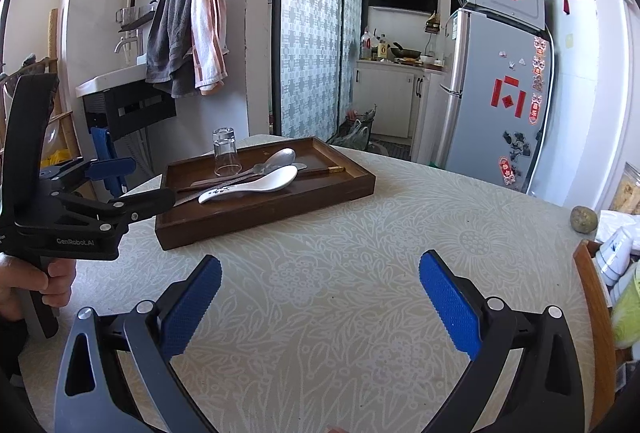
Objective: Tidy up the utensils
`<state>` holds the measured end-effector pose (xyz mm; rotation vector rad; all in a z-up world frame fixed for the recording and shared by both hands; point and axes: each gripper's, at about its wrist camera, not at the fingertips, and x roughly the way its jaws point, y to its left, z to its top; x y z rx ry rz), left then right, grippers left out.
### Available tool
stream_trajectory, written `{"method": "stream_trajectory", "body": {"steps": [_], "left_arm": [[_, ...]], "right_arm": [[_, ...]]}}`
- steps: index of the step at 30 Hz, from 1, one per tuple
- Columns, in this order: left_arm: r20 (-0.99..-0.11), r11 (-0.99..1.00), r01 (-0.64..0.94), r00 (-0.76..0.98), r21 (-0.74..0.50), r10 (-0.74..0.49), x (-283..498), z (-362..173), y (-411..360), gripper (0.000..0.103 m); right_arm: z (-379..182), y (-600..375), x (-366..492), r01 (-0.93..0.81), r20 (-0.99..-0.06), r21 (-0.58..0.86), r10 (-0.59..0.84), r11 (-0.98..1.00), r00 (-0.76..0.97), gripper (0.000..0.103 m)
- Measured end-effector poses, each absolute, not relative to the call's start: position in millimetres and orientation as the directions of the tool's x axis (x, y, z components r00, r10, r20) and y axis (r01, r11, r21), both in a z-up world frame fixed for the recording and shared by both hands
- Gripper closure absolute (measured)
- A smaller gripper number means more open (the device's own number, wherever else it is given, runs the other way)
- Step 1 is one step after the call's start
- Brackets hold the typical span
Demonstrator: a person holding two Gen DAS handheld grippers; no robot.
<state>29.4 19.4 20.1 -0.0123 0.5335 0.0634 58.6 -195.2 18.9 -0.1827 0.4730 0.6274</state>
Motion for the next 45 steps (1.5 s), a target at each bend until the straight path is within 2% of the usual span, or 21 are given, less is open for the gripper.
{"method": "stream_trajectory", "body": {"steps": [45], "left_arm": [[-0.516,0.998,-0.056,0.855,0.002,0.049,30.5,18.0,16.6,0.003]], "right_arm": [[18.9,-193.8,57.6,-0.603,-0.481,-0.027,0.519,0.797,0.707,0.003]]}}
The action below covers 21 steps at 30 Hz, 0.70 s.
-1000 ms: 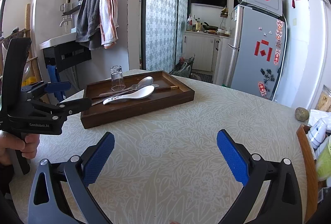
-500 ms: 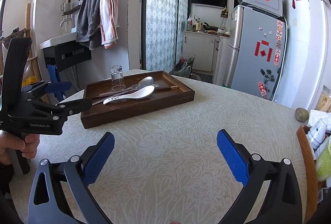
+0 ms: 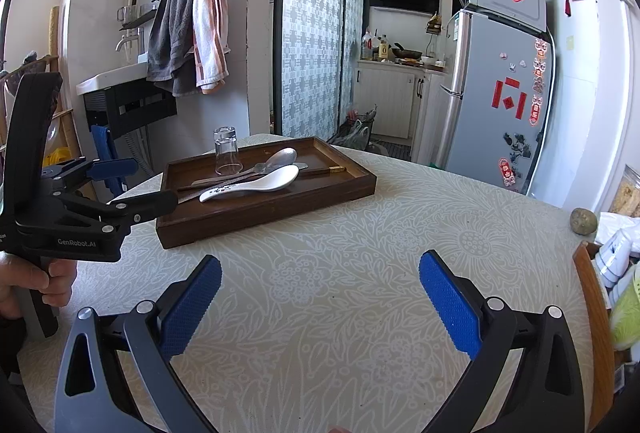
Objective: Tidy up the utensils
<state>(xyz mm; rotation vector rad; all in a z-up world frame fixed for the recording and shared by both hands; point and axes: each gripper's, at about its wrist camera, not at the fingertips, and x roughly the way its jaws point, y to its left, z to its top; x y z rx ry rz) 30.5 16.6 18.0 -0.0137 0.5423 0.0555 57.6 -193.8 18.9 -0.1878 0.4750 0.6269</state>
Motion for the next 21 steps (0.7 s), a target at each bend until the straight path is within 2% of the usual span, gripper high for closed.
{"method": "stream_trajectory", "body": {"steps": [21], "left_arm": [[-0.523,0.998,-0.055,0.851,0.002,0.048,30.8,16.2,15.0,0.003]], "right_arm": [[18.9,-193.5,56.5,-0.604,-0.48,-0.027,0.52,0.796,0.706,0.003]]}}
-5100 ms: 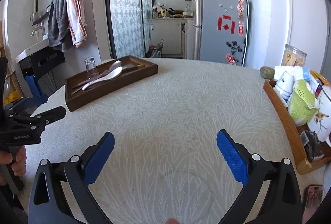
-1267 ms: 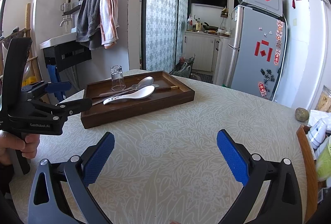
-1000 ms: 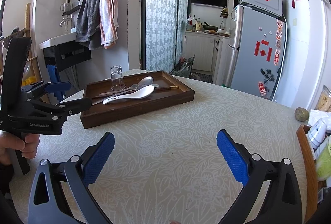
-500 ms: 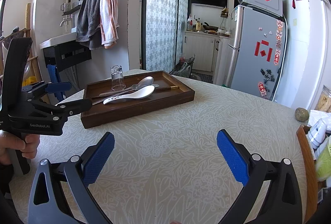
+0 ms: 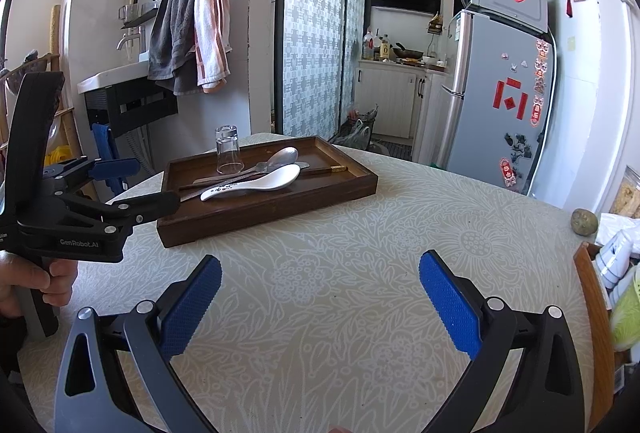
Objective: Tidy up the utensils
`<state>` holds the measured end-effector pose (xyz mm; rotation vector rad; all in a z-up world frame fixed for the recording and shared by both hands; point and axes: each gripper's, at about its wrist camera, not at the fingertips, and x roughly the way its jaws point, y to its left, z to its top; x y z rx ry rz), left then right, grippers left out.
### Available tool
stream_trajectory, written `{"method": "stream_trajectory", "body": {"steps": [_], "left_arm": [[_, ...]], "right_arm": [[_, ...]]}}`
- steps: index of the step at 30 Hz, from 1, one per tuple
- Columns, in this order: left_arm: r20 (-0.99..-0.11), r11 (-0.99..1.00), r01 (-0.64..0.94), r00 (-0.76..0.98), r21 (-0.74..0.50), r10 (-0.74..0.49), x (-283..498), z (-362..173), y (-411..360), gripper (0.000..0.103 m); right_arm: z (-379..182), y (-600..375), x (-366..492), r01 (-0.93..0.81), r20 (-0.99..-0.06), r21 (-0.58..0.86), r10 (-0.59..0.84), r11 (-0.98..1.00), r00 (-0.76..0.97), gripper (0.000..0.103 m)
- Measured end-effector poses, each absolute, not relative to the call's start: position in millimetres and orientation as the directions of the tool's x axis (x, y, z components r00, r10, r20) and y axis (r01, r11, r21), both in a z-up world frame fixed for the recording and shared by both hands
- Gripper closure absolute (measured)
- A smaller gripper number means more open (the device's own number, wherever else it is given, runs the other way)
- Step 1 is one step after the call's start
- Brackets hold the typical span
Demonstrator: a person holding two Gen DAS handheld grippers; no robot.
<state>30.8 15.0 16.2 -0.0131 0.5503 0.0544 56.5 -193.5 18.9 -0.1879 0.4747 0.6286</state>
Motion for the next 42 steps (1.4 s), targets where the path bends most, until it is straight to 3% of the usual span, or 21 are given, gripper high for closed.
{"method": "stream_trajectory", "body": {"steps": [42], "left_arm": [[-0.527,0.999,-0.047,0.849,0.002,0.041,32.0,16.1,14.2,0.003]], "right_arm": [[17.6,-191.6,55.8,-0.608,-0.482,-0.029,0.522,0.793,0.704,0.003]]}}
